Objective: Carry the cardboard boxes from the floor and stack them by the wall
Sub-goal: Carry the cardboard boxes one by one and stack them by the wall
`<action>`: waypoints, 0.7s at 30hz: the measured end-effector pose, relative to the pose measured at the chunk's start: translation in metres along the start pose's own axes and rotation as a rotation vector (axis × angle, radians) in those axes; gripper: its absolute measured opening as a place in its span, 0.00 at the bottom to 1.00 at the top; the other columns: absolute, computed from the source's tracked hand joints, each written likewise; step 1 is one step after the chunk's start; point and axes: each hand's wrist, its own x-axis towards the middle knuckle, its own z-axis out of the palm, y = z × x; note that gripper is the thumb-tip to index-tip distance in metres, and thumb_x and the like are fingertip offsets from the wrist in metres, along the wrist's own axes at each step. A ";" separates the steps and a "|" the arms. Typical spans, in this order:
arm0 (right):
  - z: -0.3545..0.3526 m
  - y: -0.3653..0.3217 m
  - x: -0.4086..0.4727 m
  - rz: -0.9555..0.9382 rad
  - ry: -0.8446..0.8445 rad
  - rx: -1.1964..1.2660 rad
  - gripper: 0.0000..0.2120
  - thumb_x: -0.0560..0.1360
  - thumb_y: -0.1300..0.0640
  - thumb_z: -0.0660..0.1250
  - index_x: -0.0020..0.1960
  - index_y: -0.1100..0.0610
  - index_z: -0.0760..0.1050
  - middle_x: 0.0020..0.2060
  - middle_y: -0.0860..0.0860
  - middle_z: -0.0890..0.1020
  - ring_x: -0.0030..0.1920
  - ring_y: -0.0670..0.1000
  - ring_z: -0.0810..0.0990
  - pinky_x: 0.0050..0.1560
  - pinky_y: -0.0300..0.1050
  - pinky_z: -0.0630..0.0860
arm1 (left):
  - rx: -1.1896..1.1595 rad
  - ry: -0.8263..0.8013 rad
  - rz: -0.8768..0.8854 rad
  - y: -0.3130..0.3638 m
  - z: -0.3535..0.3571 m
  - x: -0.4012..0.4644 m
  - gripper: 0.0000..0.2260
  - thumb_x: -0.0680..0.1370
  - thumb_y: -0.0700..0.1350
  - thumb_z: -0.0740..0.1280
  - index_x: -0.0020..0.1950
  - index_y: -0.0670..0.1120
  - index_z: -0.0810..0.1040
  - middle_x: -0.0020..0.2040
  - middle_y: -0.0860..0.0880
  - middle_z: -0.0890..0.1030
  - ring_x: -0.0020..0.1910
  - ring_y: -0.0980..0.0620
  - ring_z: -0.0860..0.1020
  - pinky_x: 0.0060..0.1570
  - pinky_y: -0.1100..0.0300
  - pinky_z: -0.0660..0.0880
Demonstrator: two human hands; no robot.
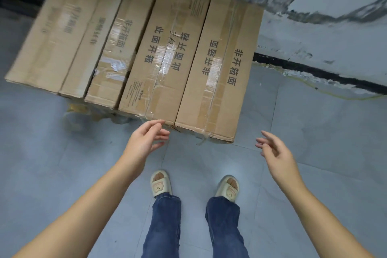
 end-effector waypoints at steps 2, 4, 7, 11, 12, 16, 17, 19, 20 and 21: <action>-0.023 -0.025 -0.043 -0.061 0.016 0.001 0.15 0.80 0.64 0.58 0.59 0.47 0.73 0.48 0.44 0.82 0.50 0.43 0.81 0.60 0.50 0.76 | 0.097 -0.033 0.095 0.018 -0.015 -0.046 0.08 0.81 0.40 0.60 0.53 0.48 0.78 0.42 0.47 0.81 0.43 0.50 0.79 0.54 0.56 0.76; -0.041 -0.046 -0.090 -0.116 0.034 0.023 0.17 0.80 0.64 0.59 0.58 0.43 0.74 0.46 0.44 0.83 0.50 0.45 0.82 0.56 0.44 0.77 | 0.188 -0.077 0.163 0.029 -0.030 -0.091 0.09 0.81 0.39 0.61 0.53 0.49 0.79 0.42 0.48 0.82 0.44 0.52 0.80 0.53 0.59 0.75; -0.052 -0.073 -0.153 -0.200 0.087 0.084 0.18 0.79 0.64 0.60 0.58 0.41 0.75 0.48 0.44 0.83 0.49 0.46 0.83 0.52 0.37 0.77 | 0.292 -0.159 0.244 0.042 -0.050 -0.138 0.10 0.80 0.38 0.62 0.54 0.51 0.79 0.44 0.50 0.84 0.46 0.55 0.82 0.52 0.62 0.76; -0.037 -0.084 -0.229 -0.184 0.174 0.172 0.18 0.78 0.63 0.61 0.59 0.41 0.75 0.50 0.45 0.83 0.49 0.47 0.83 0.52 0.38 0.78 | 0.403 -0.284 0.334 0.053 -0.073 -0.168 0.10 0.79 0.39 0.63 0.55 0.52 0.78 0.47 0.52 0.84 0.48 0.56 0.81 0.53 0.65 0.76; -0.030 -0.081 -0.249 -0.169 0.213 0.197 0.18 0.78 0.63 0.61 0.59 0.42 0.74 0.50 0.45 0.83 0.49 0.47 0.83 0.52 0.38 0.78 | 0.436 -0.332 0.365 0.058 -0.078 -0.173 0.11 0.79 0.39 0.63 0.55 0.52 0.78 0.47 0.52 0.84 0.48 0.56 0.81 0.52 0.66 0.76; 0.000 -0.071 -0.320 -0.109 0.412 0.327 0.17 0.77 0.65 0.61 0.60 0.46 0.74 0.50 0.44 0.83 0.48 0.46 0.83 0.49 0.38 0.79 | 0.519 -0.477 0.460 0.082 -0.092 -0.181 0.11 0.79 0.37 0.63 0.54 0.51 0.79 0.46 0.51 0.83 0.46 0.57 0.81 0.49 0.69 0.75; 0.007 -0.068 -0.337 -0.090 0.468 0.362 0.17 0.77 0.66 0.62 0.60 0.47 0.74 0.49 0.45 0.83 0.47 0.46 0.83 0.48 0.38 0.79 | 0.515 -0.511 0.462 0.087 -0.093 -0.185 0.10 0.79 0.37 0.62 0.54 0.50 0.79 0.46 0.50 0.83 0.46 0.55 0.81 0.49 0.67 0.76; 0.020 -0.062 -0.371 -0.050 0.593 0.433 0.17 0.77 0.67 0.61 0.59 0.49 0.74 0.47 0.47 0.84 0.45 0.45 0.83 0.45 0.35 0.79 | 0.479 -0.566 0.432 0.091 -0.093 -0.195 0.10 0.79 0.38 0.61 0.54 0.47 0.80 0.45 0.47 0.83 0.46 0.52 0.81 0.49 0.65 0.77; 0.026 -0.057 -0.388 -0.033 0.659 0.469 0.17 0.77 0.68 0.61 0.59 0.51 0.74 0.46 0.47 0.84 0.44 0.45 0.83 0.44 0.34 0.79 | 0.472 -0.589 0.419 0.089 -0.092 -0.202 0.10 0.79 0.39 0.61 0.54 0.46 0.80 0.45 0.46 0.83 0.45 0.51 0.82 0.49 0.65 0.78; 0.033 -0.052 -0.404 -0.017 0.728 0.499 0.17 0.77 0.70 0.60 0.59 0.53 0.74 0.45 0.47 0.84 0.43 0.45 0.83 0.43 0.34 0.79 | 0.477 -0.612 0.416 0.087 -0.091 -0.209 0.10 0.80 0.38 0.61 0.54 0.45 0.80 0.45 0.46 0.84 0.45 0.50 0.82 0.49 0.63 0.78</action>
